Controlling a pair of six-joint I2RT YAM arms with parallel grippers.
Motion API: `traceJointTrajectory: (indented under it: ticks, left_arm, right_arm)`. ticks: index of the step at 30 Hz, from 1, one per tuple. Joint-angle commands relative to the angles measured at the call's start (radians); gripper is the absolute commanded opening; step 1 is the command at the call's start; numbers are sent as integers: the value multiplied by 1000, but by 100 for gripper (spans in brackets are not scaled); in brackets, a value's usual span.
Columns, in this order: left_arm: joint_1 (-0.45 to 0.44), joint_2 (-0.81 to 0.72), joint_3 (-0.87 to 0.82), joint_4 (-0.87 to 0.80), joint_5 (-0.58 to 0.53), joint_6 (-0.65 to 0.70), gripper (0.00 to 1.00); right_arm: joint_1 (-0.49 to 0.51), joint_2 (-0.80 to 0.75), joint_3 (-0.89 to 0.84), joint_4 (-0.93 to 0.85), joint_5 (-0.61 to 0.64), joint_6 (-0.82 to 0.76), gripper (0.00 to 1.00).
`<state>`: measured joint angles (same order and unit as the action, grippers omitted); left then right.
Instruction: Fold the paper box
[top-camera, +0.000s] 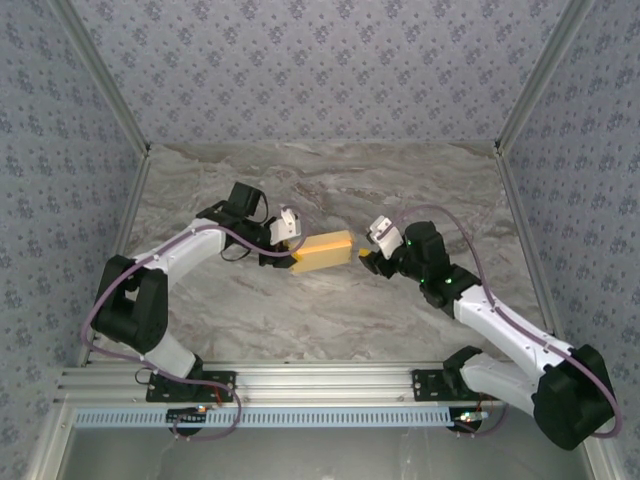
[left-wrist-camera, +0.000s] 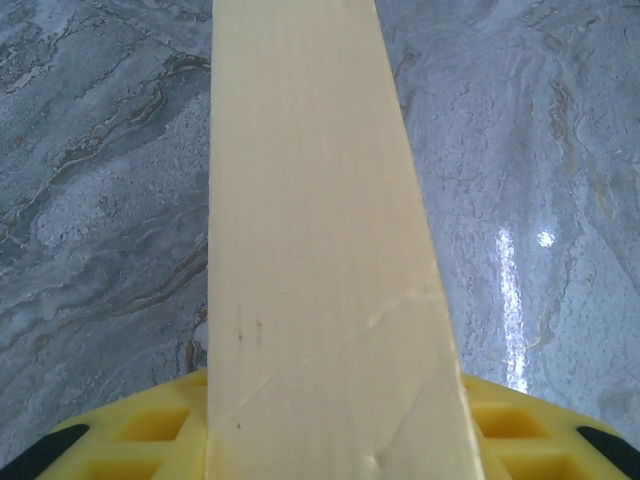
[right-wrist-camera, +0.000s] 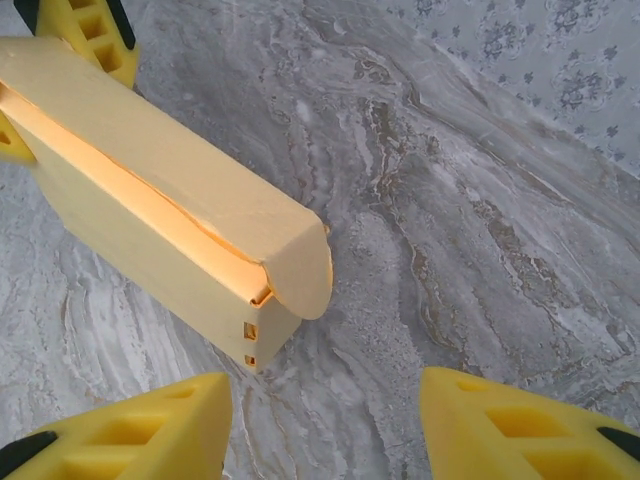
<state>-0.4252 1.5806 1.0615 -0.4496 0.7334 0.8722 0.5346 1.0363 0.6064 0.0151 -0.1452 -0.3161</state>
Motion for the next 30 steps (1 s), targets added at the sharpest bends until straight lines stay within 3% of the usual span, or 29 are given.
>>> traceJointTrajectory:
  ticks: [1, 11, 21, 30]
  left_arm:
    - [5, 25, -5, -18, 39, 43, 41]
    - [2, 38, -6, -20, 26, 63, 42]
    - [-7, 54, 3, -22, 16, 72, 43]
    - [-20, 61, 6, -22, 14, 75, 45]
  right_arm:
    - [0, 44, 13, 4, -37, -60, 54]
    - [-16, 161, 64, 41, -140, -92, 52]
    - [-42, 194, 95, 35, -179, -81, 43]
    - [-42, 240, 116, 54, -188, -77, 42]
